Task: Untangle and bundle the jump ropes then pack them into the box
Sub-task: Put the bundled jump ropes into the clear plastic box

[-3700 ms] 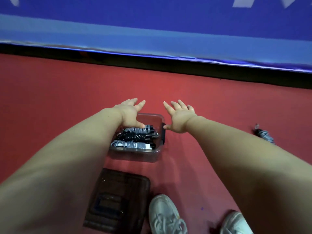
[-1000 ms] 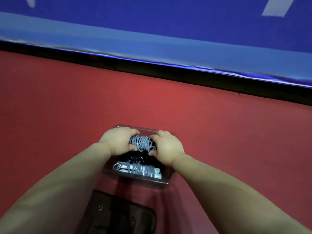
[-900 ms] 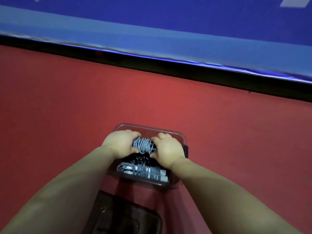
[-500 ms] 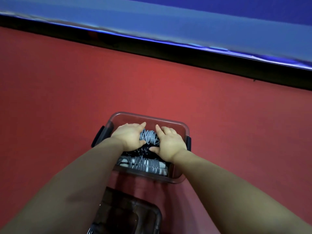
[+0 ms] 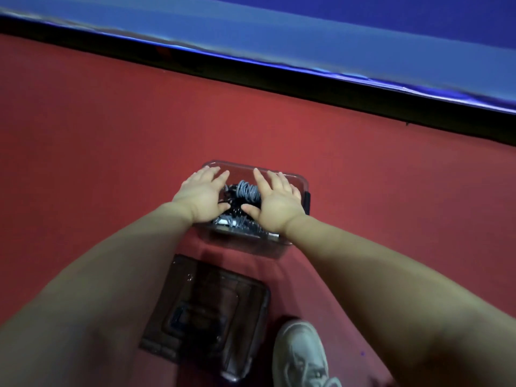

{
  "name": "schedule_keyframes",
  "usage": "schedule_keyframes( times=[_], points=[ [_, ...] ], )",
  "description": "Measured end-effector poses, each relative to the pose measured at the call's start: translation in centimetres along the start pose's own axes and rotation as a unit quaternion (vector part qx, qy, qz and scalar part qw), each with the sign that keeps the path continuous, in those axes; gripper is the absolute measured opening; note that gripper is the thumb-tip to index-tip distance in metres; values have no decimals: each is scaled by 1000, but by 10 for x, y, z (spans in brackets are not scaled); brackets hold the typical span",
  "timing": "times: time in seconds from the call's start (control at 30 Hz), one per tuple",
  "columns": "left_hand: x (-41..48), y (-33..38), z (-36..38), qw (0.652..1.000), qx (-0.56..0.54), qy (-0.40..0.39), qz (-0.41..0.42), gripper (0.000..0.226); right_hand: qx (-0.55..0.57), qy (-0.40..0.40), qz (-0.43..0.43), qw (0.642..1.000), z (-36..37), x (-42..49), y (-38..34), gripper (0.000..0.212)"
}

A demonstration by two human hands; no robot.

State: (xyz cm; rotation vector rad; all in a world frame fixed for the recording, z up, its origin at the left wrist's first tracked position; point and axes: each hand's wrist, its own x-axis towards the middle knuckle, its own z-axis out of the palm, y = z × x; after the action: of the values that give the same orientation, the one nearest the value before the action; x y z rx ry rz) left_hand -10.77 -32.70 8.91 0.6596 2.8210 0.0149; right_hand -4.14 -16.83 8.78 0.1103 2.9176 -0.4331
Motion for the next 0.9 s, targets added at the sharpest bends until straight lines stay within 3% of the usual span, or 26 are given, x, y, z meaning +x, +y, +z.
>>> schedule_keyframes(
  times=[0.17, 0.33, 0.4, 0.47, 0.53, 0.67, 0.9],
  points=[
    [-47, -24, 15, 998, 11, 54, 8, 81, -9, -5, -75, 997, 23, -38, -38, 77],
    [-87, -48, 32, 973, 10, 224, 61, 59, -12, -45, -156, 987, 54, -63, -65, 73],
    [-97, -56, 46, 971, 15, 233, 54, 53, -15, -68, -151, 986, 69, -67, -66, 68],
    [-102, -63, 66, 982, 7, 189, 20, 50, -1, -103, -104, 989, 85, -72, -61, 62],
    [-106, -68, 87, 993, -9, 97, -63, 53, 23, -143, -18, 989, 101, -73, -52, 61],
    [-99, -69, 119, 968, -30, -97, -228, 73, 121, -198, 199, 952, 126, -73, -34, 62],
    [-87, -73, 164, 910, -169, -175, -336, 86, 184, -269, 391, 861, 156, -63, -16, 77]
  ],
)
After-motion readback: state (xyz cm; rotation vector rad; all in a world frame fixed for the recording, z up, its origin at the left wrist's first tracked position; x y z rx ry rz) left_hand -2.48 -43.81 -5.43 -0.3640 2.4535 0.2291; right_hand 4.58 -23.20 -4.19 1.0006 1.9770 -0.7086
